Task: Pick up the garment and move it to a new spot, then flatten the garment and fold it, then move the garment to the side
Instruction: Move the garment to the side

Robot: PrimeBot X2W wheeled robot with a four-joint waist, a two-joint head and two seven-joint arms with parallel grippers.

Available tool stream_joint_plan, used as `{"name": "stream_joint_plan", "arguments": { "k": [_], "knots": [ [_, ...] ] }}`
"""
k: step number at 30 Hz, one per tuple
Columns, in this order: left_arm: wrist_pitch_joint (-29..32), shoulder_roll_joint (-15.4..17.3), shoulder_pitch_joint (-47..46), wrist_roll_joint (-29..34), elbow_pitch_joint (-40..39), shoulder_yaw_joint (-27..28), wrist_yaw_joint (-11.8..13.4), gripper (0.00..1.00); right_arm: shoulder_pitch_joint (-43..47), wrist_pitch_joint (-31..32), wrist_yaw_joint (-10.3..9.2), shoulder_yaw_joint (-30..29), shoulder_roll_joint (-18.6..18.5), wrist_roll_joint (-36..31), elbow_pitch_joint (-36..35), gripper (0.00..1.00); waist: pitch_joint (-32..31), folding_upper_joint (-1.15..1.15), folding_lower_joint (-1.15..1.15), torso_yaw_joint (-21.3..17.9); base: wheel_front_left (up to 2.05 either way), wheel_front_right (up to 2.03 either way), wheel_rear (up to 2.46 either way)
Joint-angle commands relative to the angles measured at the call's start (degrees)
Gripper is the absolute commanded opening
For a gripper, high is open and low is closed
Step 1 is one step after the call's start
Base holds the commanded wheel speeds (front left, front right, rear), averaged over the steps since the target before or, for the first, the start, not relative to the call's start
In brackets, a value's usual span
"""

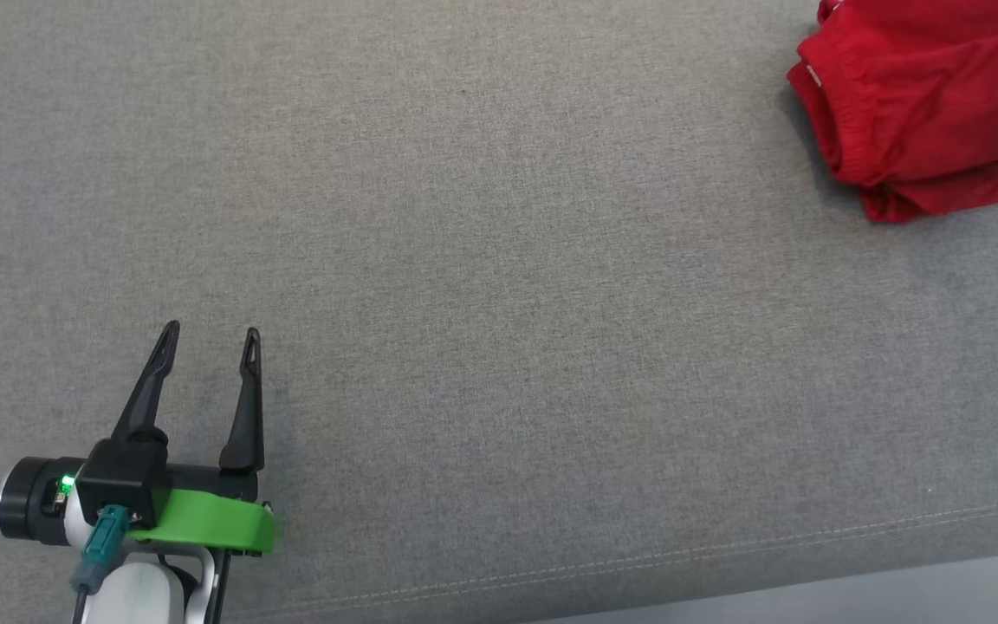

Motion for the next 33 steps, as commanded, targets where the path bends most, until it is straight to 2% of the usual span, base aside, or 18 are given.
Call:
{"name": "stream_joint_plan", "arguments": {
  "k": [1,22,31,32,33],
  "knots": [
    [0.0,0.6,-1.2,0.3,-0.5,0.3,-0.1,1.0,-1.6,-0.1,-0.03,-0.2,-0.8,-0.4,0.7,0.0,1.2,0.0,0.0,0.7,0.0,0.0,0.0],
    [0.0,1.7,-1.4,0.1,-2.3,1.4,0.4,1.0,-4.2,-1.8,-0.03,-0.5,-4.6,-0.3,6.6,0.0,5.0,0.0,0.0,1.0,0.0,0.0,0.0],
    [0.0,1.5,-1.9,0.1,-1.8,1.1,0.5,1.0,-4.2,-2.8,-0.05,-0.1,-3.9,-0.9,9.8,0.0,5.4,0.0,0.0,1.1,0.0,0.0,0.0],
    [0.0,1.4,-1.9,0.1,-1.7,1.1,0.5,1.0,-4.3,-2.9,-0.05,-0.2,-3.7,-0.9,10.2,0.09,5.4,0.0,0.0,1.1,0.0,0.0,0.0],
    [0.0,1.4,-1.9,0.1,-1.7,1.1,0.5,1.0,-4.5,-3.5,-0.05,0.0,-3.6,-1.3,10.4,0.51,5.4,0.0,0.0,1.2,0.0,0.0,0.0]
  ]
}}
